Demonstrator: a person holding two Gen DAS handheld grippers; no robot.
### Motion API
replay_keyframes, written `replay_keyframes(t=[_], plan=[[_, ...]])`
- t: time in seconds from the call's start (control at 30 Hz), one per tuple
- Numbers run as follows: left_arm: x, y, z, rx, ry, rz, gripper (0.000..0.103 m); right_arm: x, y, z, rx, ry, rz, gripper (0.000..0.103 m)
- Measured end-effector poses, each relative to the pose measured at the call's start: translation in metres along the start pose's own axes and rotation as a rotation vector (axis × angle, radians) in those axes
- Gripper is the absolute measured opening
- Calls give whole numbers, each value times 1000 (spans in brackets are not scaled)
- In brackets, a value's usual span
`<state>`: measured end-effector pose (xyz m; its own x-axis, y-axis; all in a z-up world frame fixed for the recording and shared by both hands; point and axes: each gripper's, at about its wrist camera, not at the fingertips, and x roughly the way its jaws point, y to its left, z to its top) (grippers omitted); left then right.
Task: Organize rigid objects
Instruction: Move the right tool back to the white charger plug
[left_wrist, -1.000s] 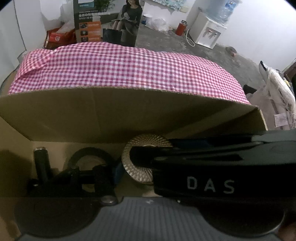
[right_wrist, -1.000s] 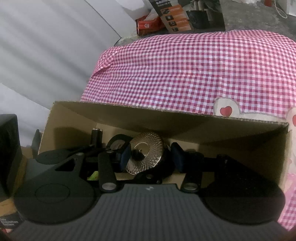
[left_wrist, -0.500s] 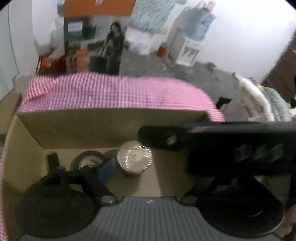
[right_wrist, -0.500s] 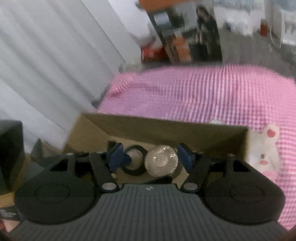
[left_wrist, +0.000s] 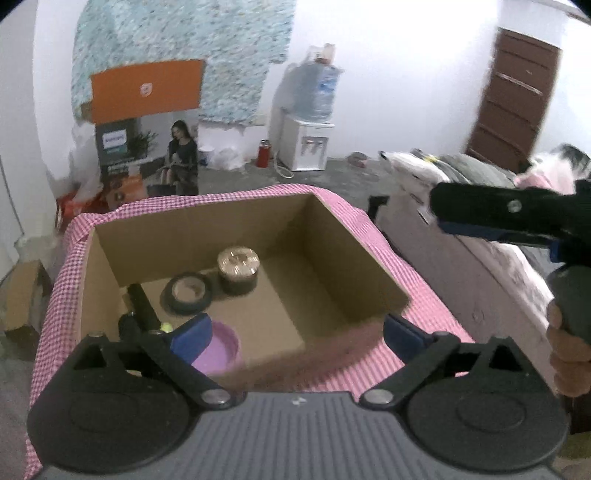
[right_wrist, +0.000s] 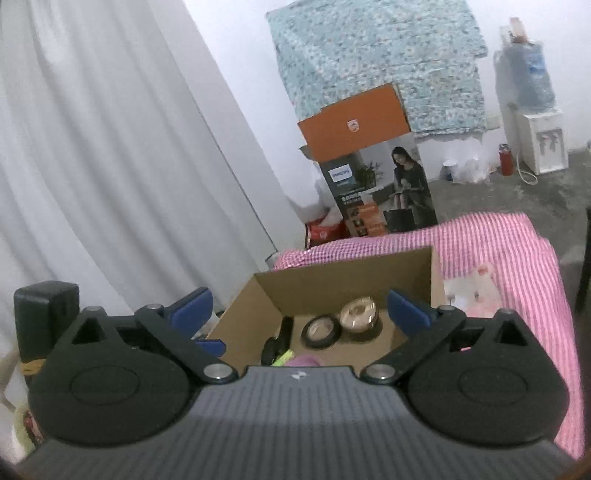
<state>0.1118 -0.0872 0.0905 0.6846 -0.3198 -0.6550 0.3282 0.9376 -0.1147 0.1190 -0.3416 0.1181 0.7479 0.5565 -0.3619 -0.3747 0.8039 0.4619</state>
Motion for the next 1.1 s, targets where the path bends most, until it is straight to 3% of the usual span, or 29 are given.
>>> replay_keyframes(t=[0.13, 0.4, 0.5, 0.73, 1.1], plan=[[-10, -13, -37, 91, 8, -28, 100, -12, -1, -47, 67, 35, 10, 101], [13, -5, -103, 150, 77, 13, 100, 32, 16, -116, 157, 198, 22, 100], [25, -2, -113, 165, 73, 37, 99, 58, 21, -124, 179, 246, 36, 95], [46, 10, -124, 152, 71, 54, 94, 109, 21, -134, 235, 328, 33, 70], [63, 16, -125, 125, 56, 44, 92, 138, 19, -142, 275, 401, 41, 47]])
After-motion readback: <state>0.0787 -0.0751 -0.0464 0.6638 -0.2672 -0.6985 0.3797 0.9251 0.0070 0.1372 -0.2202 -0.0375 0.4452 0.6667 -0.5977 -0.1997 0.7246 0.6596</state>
